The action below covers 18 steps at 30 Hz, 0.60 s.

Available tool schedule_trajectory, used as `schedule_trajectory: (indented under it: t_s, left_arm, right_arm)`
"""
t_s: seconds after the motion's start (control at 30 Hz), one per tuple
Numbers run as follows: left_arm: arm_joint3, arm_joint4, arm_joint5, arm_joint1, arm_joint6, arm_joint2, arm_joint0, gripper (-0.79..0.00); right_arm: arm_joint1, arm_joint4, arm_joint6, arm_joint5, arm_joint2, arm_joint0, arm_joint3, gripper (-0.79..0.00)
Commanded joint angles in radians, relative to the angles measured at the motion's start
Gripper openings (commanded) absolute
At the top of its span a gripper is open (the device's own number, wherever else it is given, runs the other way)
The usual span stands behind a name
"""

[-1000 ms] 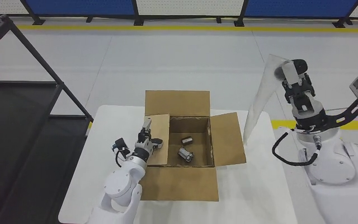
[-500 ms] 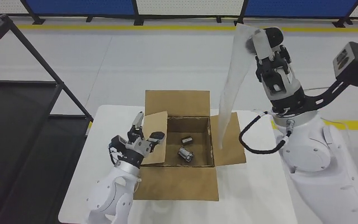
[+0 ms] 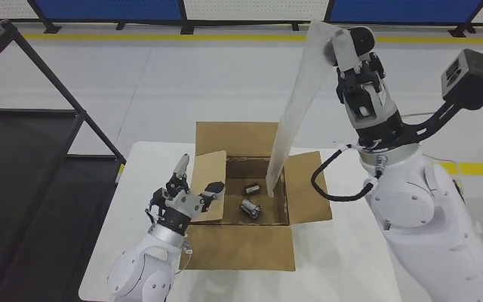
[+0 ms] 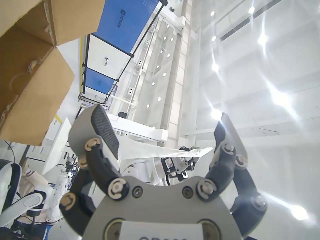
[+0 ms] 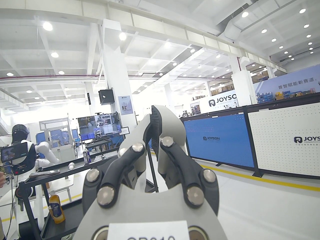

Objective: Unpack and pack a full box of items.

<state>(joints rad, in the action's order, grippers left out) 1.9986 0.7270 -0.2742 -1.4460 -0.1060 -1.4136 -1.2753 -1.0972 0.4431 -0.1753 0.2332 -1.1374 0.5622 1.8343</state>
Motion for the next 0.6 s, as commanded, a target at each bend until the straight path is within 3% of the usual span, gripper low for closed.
schedule_trajectory:
  t_s: [0.0,0.27,0.57]
  left_arm:
    - [-0.004,0.011,-0.031,0.000,-0.031,0.028,0.020,0.000]
    - [-0.108,0.014,-0.065,-0.012,-0.012,0.161,0.121,0.000]
    - [-0.175,0.034,0.051,-0.037,0.052,0.272,0.190,0.000]
  right_arm:
    - [-0.007,-0.006,-0.026,-0.018,0.010,0.008,0.005,-0.785]
    - [-0.045,-0.017,-0.115,-0.077,0.071,-0.044,-0.023,-0.785]
    - [-0.082,-0.045,-0.135,-0.104,0.113,-0.098,-0.079,-0.785]
